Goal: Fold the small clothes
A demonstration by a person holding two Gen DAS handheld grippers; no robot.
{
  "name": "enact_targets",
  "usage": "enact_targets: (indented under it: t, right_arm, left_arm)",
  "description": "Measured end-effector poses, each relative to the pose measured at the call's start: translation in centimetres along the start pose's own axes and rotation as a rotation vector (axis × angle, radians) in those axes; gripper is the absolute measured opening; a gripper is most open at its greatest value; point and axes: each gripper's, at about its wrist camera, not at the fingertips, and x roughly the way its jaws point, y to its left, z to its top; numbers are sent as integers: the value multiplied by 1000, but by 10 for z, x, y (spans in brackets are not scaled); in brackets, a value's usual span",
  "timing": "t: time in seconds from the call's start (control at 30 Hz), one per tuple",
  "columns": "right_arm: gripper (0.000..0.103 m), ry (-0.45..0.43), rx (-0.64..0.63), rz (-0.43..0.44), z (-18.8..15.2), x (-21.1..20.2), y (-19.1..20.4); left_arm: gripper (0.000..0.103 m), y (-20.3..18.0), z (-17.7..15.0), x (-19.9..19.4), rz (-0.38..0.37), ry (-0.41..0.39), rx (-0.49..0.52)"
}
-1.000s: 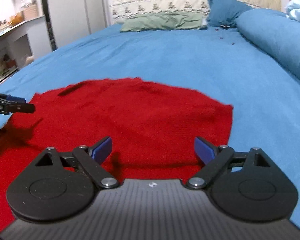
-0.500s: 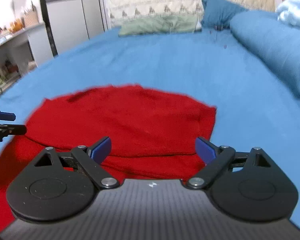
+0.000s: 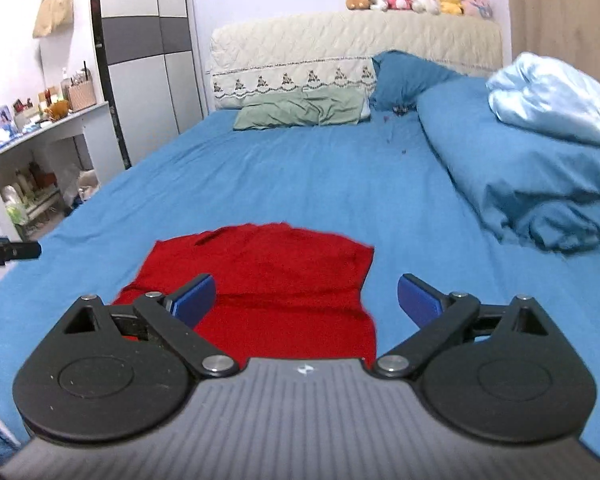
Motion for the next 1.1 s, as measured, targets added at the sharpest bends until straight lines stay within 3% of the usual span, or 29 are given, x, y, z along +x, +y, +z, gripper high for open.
enact_targets:
  t: [0.17,0.27,0.33,0.5,0.63,0.73,0.83,0.9,1.03,1.1]
  right_arm:
    - [103,22,-11,-21,-39,-52,7]
    - [103,57,6,-39,-70,-64,11]
    - [103,97,35,-46,-93,-64,11]
    - [103,183,94,-75,-147,-53,9]
    - [103,235,151,-98,-187,-35,2]
    - [101,257,152,-118,-210,-21,-4]
    - [90,273,143,-139,-224,-8,-8]
    - [82,288,166,-133,-226,0,-11]
    - [82,293,146,-139,-229,7,-9]
    - [79,312,136,-146,-232,10,-8]
  left_arm:
    - [103,3,-48,-45,17,24,-34]
    - [103,13,-81,-55,5,69,-99]
    - [103,22,-104,-54,-11,92,-139]
    - [102,31,-151,-35,27,160,-85]
    - [102,37,-182,-15,24,206,-110]
    - [98,41,-199,-3,50,212,-122]
    - [92,43,-213,6,61,212,-113]
    - [82,45,-218,12,68,226,-109]
    - [64,49,-223,23,61,261,-131]
    - [63,49,-225,22,59,258,-130]
